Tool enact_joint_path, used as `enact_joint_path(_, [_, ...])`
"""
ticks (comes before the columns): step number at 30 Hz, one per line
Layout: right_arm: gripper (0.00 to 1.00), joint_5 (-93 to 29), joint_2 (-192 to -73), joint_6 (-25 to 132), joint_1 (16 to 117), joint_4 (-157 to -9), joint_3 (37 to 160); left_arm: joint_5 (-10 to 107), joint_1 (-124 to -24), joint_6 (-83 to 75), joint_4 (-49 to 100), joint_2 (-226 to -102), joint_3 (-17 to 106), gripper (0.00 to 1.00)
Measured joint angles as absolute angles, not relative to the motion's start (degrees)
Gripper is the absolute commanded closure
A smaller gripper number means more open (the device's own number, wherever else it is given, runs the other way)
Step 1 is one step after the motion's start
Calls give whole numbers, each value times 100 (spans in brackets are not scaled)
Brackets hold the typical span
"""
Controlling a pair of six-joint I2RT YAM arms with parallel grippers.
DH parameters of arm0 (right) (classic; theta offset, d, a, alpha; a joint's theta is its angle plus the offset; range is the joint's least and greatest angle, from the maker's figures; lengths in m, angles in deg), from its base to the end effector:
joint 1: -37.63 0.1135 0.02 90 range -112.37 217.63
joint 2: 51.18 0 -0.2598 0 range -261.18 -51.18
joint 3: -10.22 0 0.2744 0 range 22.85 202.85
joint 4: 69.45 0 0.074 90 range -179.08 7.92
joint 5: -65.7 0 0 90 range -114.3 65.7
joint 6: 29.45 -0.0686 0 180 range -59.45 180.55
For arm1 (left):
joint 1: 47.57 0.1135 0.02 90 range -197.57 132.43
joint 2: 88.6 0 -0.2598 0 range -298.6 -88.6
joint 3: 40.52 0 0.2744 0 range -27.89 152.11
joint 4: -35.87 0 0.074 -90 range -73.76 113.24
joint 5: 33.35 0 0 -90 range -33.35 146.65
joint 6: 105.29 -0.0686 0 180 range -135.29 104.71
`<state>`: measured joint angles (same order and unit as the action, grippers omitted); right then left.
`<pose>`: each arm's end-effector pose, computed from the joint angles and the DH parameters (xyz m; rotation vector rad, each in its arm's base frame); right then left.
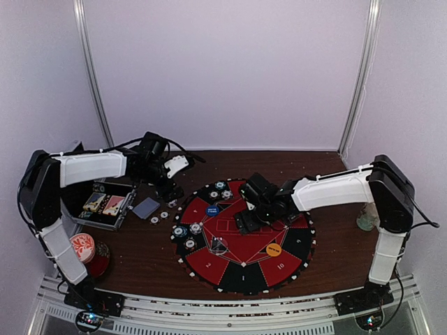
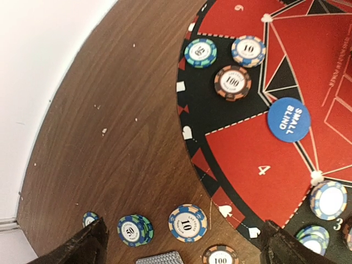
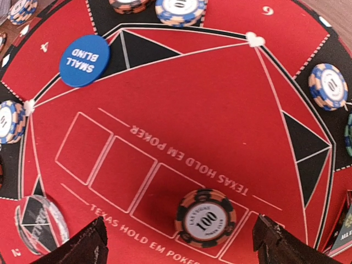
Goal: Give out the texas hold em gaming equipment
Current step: Move the poker chips pile to the center of the board, then move the pile of poker chips to position 7.
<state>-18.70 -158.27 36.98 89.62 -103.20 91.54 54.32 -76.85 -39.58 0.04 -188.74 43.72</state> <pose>0.2612 0.3233 0.1199 -0.6145 2.5702 0.3389 0.3632 -0.2068 0.1822 1.1308 2.2012 -0.0877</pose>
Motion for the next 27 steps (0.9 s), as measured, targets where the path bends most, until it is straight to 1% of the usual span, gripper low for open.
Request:
enact_joint_path(5, [14,-2182,-16045,3746,8903,-10895,9626,5157,-7685,-3956,141,-18492,3981,2])
enact_joint_path(10, [16,-2351,-16185,3796,8807,-11415,9803,4923,-7685,-3912,157,-18400,3773,2])
enact_joint_path(15, [23,-2469,-16295,3864,8688,-11785,9995,4764,-7687,-3868,240,-18120,3583,2])
enact_joint_path(23, [27,-2707,-16749,4113,8448,-12261,10472,4611,-7687,-3812,428,-17797,3439,2])
enact_joint_path(27, [32,-2761,-16913,4200,8424,-12476,10750,4567,-7685,-3790,441,-17797,3393,2])
